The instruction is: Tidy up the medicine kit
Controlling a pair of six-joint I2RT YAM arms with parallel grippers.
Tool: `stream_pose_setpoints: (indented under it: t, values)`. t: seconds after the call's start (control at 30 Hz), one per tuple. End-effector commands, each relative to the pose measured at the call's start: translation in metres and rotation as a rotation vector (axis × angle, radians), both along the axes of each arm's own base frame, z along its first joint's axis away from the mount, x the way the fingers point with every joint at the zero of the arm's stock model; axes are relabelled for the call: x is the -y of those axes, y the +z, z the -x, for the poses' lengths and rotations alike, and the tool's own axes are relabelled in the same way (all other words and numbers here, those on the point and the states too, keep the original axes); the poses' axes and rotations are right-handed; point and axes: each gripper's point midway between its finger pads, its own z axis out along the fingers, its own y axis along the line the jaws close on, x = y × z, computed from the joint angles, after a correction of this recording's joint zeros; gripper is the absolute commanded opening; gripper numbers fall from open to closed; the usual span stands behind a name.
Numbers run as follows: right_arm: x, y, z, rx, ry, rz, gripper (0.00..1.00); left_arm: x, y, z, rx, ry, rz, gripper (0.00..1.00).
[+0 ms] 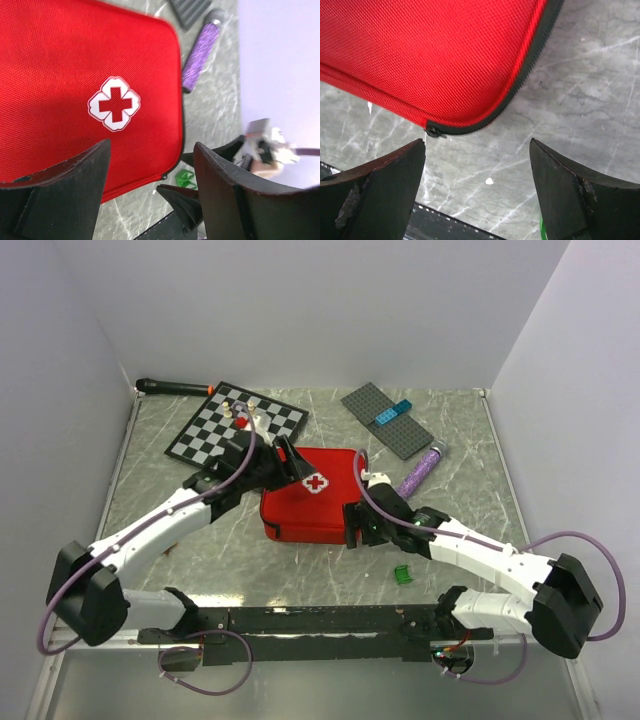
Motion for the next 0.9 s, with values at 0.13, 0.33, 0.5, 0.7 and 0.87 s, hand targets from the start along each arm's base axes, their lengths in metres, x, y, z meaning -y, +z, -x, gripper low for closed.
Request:
stream_pose_setpoints:
  t: [0.13,0.33,0.5,0.7,0.87]
  values:
    - [-0.025,0.018,-0.021,0.052,0.003,-0.008,0.9,0.021,-0.023,-0.006,-0.049,0.0,0.017,0.71]
    - [-0.003,0.004,-0.023,0.022,-0.076,0.121,0.9,0.013,-0.049,-0.005,-0.094,0.028,-0.044,0.71]
    - [0.037,0.005,-0.014,0.05,-0.157,0.193,0.89,0.008,-0.065,-0.001,-0.111,0.027,-0.088,0.71]
    - [0.065,0.018,-0.004,0.084,-0.213,0.215,0.81,0.002,-0.082,0.001,-0.126,0.024,-0.138,0.71]
    - [0.037,0.036,-0.003,0.135,-0.096,0.065,0.76,0.002,-0.083,0.001,-0.121,0.017,-0.137,0.71]
